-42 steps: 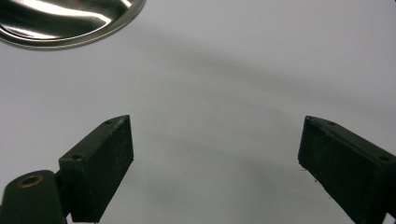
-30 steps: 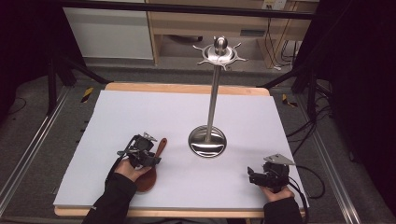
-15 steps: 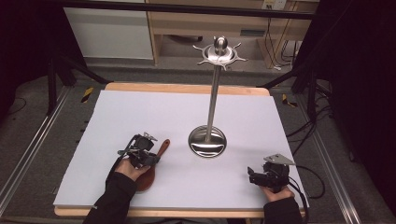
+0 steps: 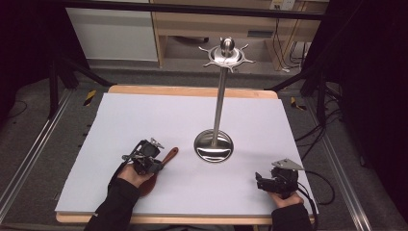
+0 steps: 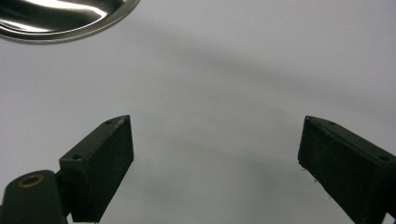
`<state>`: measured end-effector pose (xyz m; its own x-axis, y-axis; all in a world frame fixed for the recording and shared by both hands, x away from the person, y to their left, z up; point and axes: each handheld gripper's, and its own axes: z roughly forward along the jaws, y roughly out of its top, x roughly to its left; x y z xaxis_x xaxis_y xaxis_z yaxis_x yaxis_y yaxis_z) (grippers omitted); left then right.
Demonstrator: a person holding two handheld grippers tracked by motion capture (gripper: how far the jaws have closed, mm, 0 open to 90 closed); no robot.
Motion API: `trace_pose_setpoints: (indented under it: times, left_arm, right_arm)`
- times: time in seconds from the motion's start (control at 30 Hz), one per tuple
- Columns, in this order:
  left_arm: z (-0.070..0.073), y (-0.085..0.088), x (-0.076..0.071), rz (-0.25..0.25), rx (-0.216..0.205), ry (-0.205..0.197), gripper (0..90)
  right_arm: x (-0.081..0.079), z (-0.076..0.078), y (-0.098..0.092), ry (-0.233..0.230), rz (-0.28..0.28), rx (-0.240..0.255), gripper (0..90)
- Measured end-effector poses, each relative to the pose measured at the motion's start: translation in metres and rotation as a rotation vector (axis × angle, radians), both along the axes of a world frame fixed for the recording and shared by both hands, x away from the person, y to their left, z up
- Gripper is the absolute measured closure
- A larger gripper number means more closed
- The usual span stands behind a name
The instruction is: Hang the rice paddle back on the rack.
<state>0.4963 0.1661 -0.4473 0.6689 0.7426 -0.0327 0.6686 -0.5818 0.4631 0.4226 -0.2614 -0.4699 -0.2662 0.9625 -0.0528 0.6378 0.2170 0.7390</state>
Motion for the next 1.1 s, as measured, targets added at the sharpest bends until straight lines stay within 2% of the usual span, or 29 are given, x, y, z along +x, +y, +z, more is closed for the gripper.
trace_pose_setpoints:
  times: [0.23,0.53,0.7,0.77,0.9,1.1]
  left_arm:
    - [0.006,-0.002,0.009,-0.004,0.026,0.034,71.6]
    - [0.002,-0.005,0.013,-0.008,0.040,0.058,74.7]
    - [-0.002,-0.007,0.016,-0.003,0.051,0.098,73.6]
    - [-0.001,-0.009,0.015,-0.005,0.072,0.087,73.8]
    - [-0.003,-0.009,0.012,0.010,0.066,0.063,74.4]
    - [-0.002,-0.011,0.014,0.015,0.082,0.077,77.8]
  right_arm:
    - [0.001,0.000,-0.001,0.006,0.006,-0.002,10.8]
    - [0.001,-0.001,-0.001,0.014,0.006,0.001,10.8]
    - [0.002,0.000,-0.001,0.015,0.008,0.003,10.8]
    - [0.002,0.000,-0.001,0.017,0.011,-0.002,10.8]
    - [0.001,-0.001,0.000,0.019,0.009,0.007,10.8]
    - [0.002,-0.001,0.000,0.026,0.011,-0.001,10.8]
